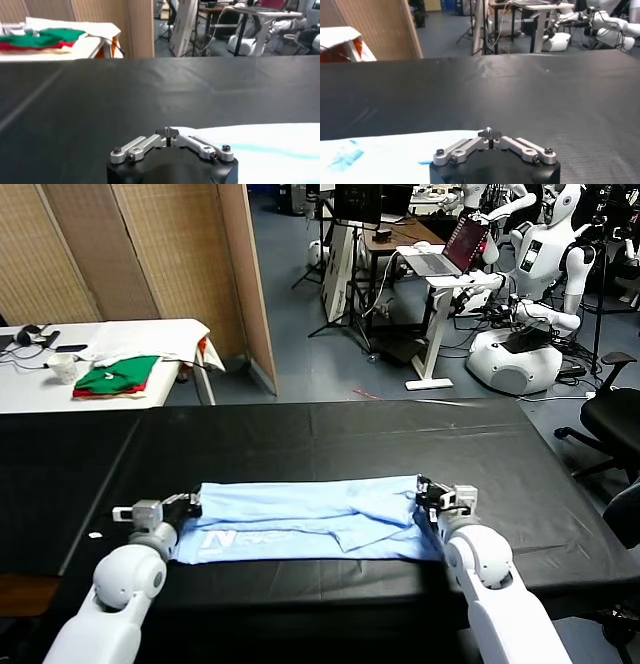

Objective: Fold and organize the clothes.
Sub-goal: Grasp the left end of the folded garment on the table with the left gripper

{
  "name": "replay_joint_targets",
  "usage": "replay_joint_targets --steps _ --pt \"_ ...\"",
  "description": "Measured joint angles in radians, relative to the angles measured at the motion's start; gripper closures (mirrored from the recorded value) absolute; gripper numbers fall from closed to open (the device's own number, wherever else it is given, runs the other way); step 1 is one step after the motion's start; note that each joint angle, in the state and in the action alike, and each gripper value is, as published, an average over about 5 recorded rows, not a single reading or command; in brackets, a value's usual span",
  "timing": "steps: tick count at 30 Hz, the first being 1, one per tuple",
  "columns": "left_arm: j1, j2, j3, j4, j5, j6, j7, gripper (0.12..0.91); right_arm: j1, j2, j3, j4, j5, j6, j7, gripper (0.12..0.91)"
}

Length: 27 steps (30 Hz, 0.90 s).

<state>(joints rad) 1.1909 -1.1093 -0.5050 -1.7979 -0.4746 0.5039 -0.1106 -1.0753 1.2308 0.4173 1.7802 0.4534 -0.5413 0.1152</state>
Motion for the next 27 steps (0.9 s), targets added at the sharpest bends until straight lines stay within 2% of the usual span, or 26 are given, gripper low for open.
replay_joint_targets --steps 4,7,10,11,16,19,27 --pt "0.019 -0.005 -0.015 -0.027 0.018 -0.011 0.005 0.498 -0.032 -0.017 0.021 0.065 -0.002 0.0 -0.021 0.313" --pt "0.038 -0.005 -0.033 -0.051 0.015 -0.012 0.007 0.312 -0.068 -0.03 0.037 0.125 -0.003 0.0 -0.033 0.171" --pt "0.066 -0.002 -0.056 -0.078 -0.031 -0.004 0.007 0.173 -0.11 -0.04 0.057 0.182 -0.003 0.001 -0.039 0.125" --pt "0.077 0.0 -0.064 -0.087 -0.056 0.002 0.007 0.149 -0.125 -0.042 0.064 0.198 -0.003 0.002 -0.04 0.122" --pt "0.138 -0.001 -0.114 -0.138 -0.206 0.03 0.012 0.124 -0.192 -0.05 0.1 0.26 -0.002 0.009 -0.048 0.118" --pt "0.174 -0.011 -0.14 -0.156 -0.268 0.03 0.024 0.123 -0.226 -0.051 0.122 0.281 -0.001 0.017 -0.053 0.118" --pt "0.224 -0.036 -0.157 -0.16 -0.288 0.01 0.038 0.123 -0.278 -0.045 0.152 0.311 -0.002 0.022 -0.055 0.118"
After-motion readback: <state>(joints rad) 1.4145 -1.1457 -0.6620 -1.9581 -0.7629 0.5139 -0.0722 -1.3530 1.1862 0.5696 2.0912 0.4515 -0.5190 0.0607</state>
